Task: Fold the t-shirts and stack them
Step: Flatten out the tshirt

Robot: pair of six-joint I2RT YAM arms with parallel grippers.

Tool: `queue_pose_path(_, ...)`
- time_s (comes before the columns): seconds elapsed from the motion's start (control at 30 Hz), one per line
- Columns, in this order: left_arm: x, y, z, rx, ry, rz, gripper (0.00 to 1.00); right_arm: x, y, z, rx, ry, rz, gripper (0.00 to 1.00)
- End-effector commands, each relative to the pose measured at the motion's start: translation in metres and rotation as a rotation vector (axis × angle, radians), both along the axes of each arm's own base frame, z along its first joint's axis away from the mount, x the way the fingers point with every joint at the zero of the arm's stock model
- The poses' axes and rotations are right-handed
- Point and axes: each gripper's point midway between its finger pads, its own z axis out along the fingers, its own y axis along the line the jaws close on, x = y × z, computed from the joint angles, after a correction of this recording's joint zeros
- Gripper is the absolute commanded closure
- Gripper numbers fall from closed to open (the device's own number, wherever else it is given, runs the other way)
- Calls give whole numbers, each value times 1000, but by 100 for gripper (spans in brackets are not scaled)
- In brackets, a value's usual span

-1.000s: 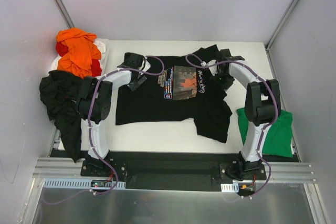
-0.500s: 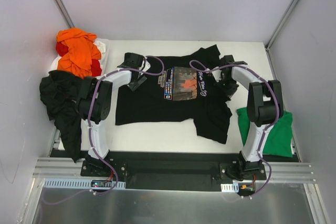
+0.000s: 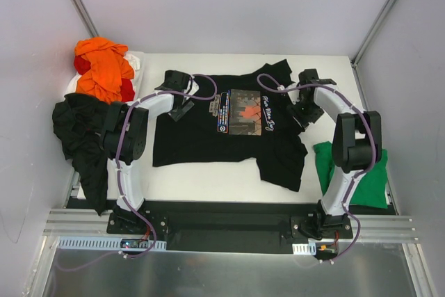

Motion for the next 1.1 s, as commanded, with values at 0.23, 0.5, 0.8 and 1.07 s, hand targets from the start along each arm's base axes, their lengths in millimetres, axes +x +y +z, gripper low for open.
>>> queue_pose_path(0.23, -22, -5, -3, -19, 59, 2, 4, -23, 24, 74, 59, -138, 27, 41)
queue_pose_path(0.5, -34, -9, 24, -50, 7, -7, 4, -97, 54, 48, 71, -30, 136, 37)
queue_pose_path(0.8, -60, -27, 86, -176, -131, -72, 1, -147, 56, 15, 65, 8, 215, 34)
queue_pose_path(1.07, -92, -36, 78, -116, -96, -135, 1, -177, 61, -3, 75, 63, 250, 34)
